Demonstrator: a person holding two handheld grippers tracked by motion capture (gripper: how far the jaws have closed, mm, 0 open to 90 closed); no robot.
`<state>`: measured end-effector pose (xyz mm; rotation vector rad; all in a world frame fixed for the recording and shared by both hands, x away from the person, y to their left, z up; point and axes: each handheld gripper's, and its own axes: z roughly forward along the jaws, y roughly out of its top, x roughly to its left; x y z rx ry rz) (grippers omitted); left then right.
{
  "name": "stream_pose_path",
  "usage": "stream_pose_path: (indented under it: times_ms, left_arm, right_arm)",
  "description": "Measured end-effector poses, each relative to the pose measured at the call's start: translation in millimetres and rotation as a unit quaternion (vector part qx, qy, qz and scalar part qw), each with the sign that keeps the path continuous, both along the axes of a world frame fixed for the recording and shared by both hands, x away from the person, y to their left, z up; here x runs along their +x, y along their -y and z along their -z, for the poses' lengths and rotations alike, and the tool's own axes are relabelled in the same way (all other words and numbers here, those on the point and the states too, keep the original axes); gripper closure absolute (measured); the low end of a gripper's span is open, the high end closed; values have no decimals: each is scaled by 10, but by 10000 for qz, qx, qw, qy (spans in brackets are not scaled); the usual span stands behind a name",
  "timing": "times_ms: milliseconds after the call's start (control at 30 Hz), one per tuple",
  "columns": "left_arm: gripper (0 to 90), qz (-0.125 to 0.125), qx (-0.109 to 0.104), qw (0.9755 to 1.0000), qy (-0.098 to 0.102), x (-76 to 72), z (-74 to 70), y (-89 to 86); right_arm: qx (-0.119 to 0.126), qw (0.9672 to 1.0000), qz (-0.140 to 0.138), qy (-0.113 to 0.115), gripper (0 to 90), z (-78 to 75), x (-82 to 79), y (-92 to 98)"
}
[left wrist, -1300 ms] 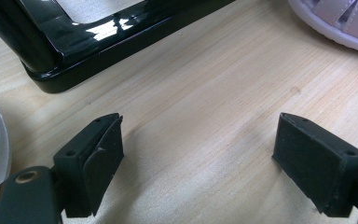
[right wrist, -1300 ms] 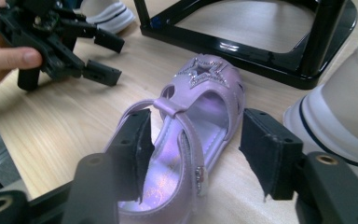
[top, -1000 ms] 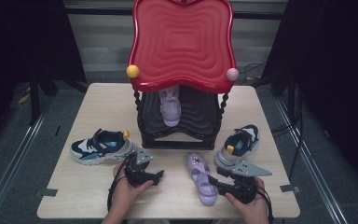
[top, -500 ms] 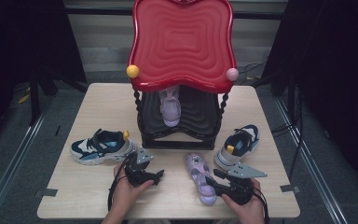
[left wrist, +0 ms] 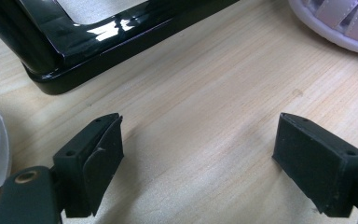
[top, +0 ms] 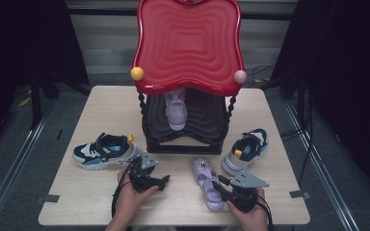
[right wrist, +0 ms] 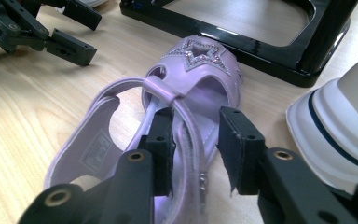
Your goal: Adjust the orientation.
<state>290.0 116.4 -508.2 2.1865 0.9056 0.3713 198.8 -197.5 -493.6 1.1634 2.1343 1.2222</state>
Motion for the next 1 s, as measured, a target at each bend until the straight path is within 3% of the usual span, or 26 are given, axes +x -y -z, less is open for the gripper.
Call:
stream_pose_path:
  times_ms: [400,1000]
  left_arm:
    - [153,0,1,10000,1,0,0,0]
    - [152,-29,3,10000,-7,7,0,7]
  right_arm:
    - [-35,9999,-100,105,816,12,20,21]
    - [158,9991,-264,308,829,-136,-37,10]
